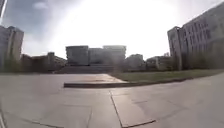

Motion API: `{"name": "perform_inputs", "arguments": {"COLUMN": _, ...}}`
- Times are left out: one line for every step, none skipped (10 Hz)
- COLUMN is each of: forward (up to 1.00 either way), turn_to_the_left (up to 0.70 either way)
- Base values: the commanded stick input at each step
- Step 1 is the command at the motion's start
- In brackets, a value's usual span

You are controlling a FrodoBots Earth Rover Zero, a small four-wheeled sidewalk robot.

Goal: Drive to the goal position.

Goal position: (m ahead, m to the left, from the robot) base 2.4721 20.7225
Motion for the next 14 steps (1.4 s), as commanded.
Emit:
{"name": "perform_inputs", "arguments": {"forward": 1.00, "turn_to_the_left": 0.40}}
{"name": "perform_inputs", "arguments": {"forward": 1.00, "turn_to_the_left": 0.40}}
{"name": "perform_inputs", "arguments": {"forward": 1.00, "turn_to_the_left": 0.40}}
{"name": "perform_inputs", "arguments": {"forward": 1.00, "turn_to_the_left": 0.40}}
{"name": "perform_inputs", "arguments": {"forward": 1.00, "turn_to_the_left": 0.40}}
{"name": "perform_inputs", "arguments": {"forward": 0.91, "turn_to_the_left": 0.36}}
{"name": "perform_inputs", "arguments": {"forward": 0.82, "turn_to_the_left": 0.33}}
{"name": "perform_inputs", "arguments": {"forward": 0.83, "turn_to_the_left": 0.33}}
{"name": "perform_inputs", "arguments": {"forward": 0.92, "turn_to_the_left": 0.36}}
{"name": "perform_inputs", "arguments": {"forward": 0.90, "turn_to_the_left": 0.36}}
{"name": "perform_inputs", "arguments": {"forward": 0.87, "turn_to_the_left": 0.35}}
{"name": "perform_inputs", "arguments": {"forward": 0.90, "turn_to_the_left": 0.36}}
{"name": "perform_inputs", "arguments": {"forward": 0.84, "turn_to_the_left": 0.33}}
{"name": "perform_inputs", "arguments": {"forward": 0.87, "turn_to_the_left": 0.35}}
